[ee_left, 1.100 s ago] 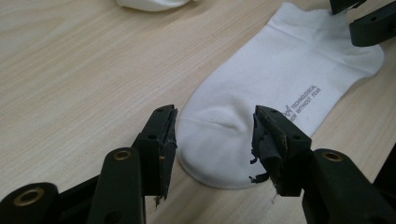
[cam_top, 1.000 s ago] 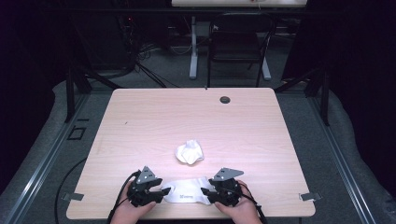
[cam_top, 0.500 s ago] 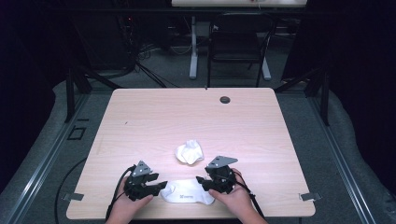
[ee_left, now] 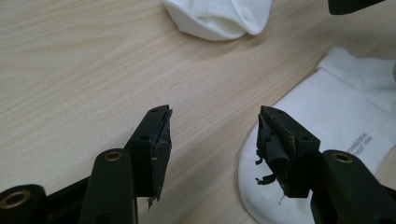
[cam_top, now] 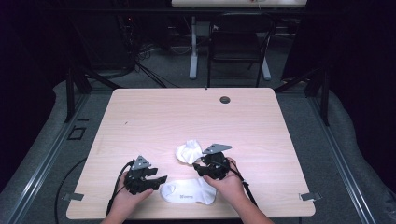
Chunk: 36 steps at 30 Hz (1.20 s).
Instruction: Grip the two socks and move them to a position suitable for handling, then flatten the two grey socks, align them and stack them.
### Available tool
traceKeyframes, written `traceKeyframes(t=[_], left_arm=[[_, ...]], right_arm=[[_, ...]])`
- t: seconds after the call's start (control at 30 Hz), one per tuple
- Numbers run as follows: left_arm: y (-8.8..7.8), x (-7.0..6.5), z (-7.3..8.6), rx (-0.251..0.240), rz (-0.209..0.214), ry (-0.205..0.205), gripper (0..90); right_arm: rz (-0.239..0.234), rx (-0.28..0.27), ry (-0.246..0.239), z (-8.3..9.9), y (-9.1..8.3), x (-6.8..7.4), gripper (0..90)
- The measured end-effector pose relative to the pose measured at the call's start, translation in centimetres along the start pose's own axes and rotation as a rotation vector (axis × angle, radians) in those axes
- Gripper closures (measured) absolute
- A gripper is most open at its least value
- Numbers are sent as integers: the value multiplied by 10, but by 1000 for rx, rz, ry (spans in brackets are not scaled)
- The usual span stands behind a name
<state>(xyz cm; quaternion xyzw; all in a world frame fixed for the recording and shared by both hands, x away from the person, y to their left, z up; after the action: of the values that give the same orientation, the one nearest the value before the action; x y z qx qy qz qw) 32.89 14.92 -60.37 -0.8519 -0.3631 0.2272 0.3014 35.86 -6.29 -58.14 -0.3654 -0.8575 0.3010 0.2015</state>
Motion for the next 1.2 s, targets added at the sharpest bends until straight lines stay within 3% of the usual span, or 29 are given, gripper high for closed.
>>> traceKeyframes(t=[0.3, 0.57, 0.9, 1.2], left_arm=[[2, 10, -19, -33, 11, -51, 478], [12, 19, -46, -69, -18, -43, 507], [34, 24, -62, -57, -55, -39, 521], [54, 19, -68, -30, -63, -45, 581]], right_arm=[[15, 2, 1, -9, 8, -5, 655], [41, 8, -27, -14, 17, -8, 710], [51, 34, -66, -21, 36, -6, 715], [58, 41, -62, -23, 46, -4, 718]])
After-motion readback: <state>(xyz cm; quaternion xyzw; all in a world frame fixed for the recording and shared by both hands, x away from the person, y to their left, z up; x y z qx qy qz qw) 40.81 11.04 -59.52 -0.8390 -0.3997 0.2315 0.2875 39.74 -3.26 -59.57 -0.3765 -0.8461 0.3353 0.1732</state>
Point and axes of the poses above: each handheld gripper's, and its own axes: y roughly forward along the jaws, z roughly out of its underside, x roughly to its left, the point moved 6 cm from there along y, roughly forward along the jaws
